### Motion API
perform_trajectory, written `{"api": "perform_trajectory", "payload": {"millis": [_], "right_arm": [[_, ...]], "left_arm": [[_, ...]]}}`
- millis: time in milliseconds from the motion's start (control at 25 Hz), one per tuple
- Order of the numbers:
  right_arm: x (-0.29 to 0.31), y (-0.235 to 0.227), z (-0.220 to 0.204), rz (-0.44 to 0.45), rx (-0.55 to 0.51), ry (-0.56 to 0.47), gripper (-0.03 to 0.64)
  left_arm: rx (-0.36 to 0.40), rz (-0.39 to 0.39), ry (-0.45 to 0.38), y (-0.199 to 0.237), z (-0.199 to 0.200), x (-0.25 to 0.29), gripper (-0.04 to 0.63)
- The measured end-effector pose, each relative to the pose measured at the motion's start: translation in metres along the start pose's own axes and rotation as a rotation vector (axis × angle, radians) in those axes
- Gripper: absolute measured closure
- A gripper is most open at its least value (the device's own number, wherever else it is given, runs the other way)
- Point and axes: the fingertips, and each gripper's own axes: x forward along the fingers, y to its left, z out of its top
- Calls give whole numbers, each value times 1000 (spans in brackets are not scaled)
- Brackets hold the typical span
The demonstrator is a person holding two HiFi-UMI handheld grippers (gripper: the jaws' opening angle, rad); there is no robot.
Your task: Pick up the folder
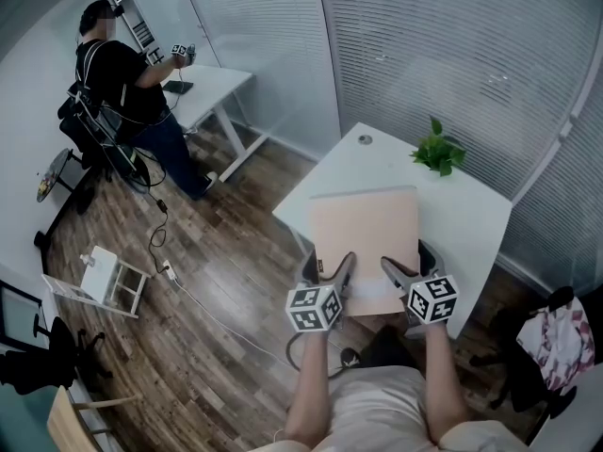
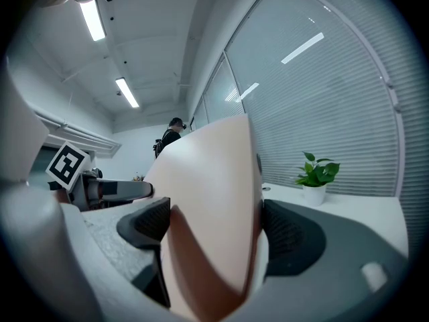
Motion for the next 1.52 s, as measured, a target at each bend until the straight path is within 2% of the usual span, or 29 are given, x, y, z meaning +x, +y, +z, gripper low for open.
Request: {"api": "perform_trajectory", "payload": {"millis": [1520], "right_arm": [[-16, -2, -14, -19, 29, 2, 189]], "left_arm": [[17, -1, 13, -12, -7, -7, 218]]}}
